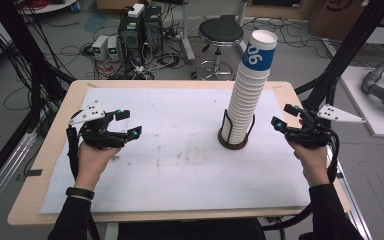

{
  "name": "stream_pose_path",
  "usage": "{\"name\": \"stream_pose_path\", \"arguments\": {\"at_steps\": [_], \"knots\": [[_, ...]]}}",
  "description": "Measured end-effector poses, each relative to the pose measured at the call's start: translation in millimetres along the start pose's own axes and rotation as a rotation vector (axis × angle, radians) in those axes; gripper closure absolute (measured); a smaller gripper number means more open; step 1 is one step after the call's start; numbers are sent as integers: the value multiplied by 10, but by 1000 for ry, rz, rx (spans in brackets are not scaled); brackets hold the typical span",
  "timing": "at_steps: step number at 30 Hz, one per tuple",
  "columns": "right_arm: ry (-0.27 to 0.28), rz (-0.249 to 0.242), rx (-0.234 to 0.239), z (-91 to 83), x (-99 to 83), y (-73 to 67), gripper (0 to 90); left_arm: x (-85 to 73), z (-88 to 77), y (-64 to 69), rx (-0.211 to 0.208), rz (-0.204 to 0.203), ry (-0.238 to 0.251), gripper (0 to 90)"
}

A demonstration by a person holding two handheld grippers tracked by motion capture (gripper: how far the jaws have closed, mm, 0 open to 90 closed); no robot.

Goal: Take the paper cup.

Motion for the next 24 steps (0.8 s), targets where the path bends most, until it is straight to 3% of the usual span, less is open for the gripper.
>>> {"name": "stream_pose_path", "arguments": {"at_steps": [17, 24], "knots": [[22, 9, 19, -25, 13, 1, 220, 7, 14, 12, -7, -1, 2, 221], [25, -18, 31, 15, 117, -14, 205, 18, 6, 12, -13, -5, 10, 209]]}}
Point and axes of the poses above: each handheld gripper's, and its own axes: z roughly forward along the jaws, x roughly out of its top, y roughly to its right, the point moved 3 cm from there along z, roughly forward along the jaws, and after that the axes turned 1 degree about -x, right-handed, at the moved point
